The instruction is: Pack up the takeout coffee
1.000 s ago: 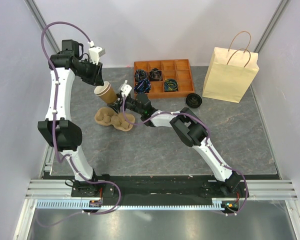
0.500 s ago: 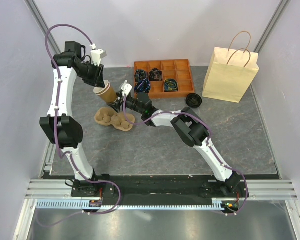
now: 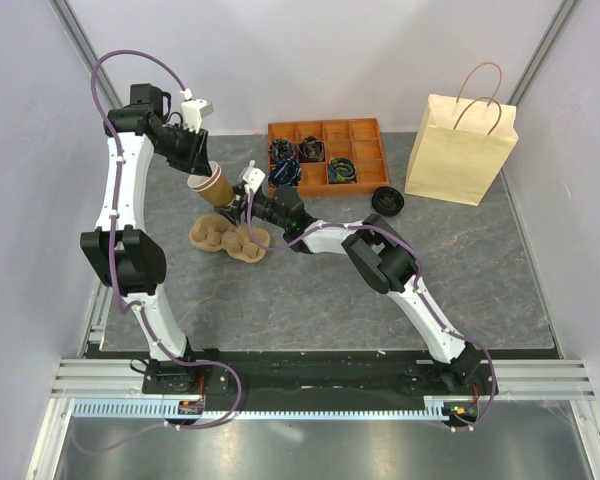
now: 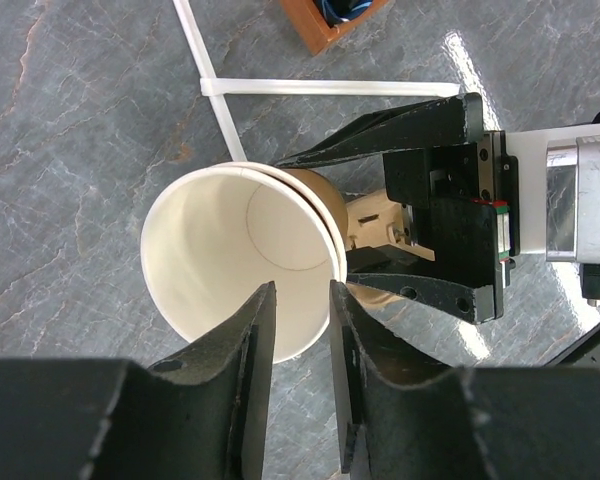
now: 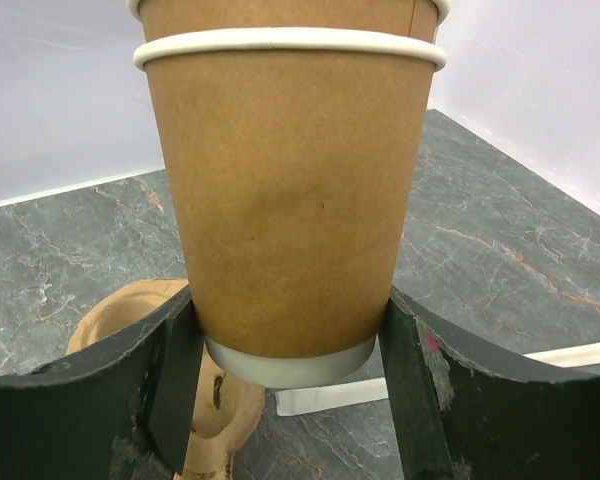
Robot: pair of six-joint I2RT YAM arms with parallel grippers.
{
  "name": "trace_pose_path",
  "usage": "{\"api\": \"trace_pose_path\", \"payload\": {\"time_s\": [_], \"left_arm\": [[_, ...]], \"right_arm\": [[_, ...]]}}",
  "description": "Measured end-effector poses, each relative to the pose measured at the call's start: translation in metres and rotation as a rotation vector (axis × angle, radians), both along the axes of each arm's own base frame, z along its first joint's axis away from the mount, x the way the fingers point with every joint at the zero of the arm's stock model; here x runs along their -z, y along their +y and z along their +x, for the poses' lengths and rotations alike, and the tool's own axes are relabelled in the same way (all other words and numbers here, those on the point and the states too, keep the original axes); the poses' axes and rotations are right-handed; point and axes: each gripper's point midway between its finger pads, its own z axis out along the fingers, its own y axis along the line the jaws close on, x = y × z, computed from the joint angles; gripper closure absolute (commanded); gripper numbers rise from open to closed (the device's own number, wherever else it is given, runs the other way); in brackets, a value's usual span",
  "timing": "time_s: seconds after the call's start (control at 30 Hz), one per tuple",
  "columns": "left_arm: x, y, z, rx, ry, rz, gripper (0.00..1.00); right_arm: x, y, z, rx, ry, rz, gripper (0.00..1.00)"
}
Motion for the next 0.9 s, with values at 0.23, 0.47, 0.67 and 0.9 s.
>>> {"api": "trace_pose_path", "payload": {"time_s": [0.23, 0.47, 0.67, 0.9], "left_arm": [[0.0013, -0.0041, -0.002, 0.012, 0.011, -0.022, 0.6], [0.0063, -0.0057, -0.0017, 0.014, 0.029, -0.032, 0.7], [0.0074, -0.0077, -0.0038, 0.017, 0.042, -0.044, 0.88], [0.0083, -0.0086, -0.0049, 0.015, 0.058, -0.049, 0.98]], "right_arm": [[-0.0014, 0.0, 0.0, 0.0, -0.004, 0.004, 0.56], [-0.0019, 0.0004, -0.0003, 0.0, -0.005, 0.006, 0.56], [-0.0018, 0.0004, -0.0005, -0.001, 0.0, 0.008, 0.56], [0.0013, -0.0009, -0.0018, -0.001, 0.007, 0.004, 0.6]]}}
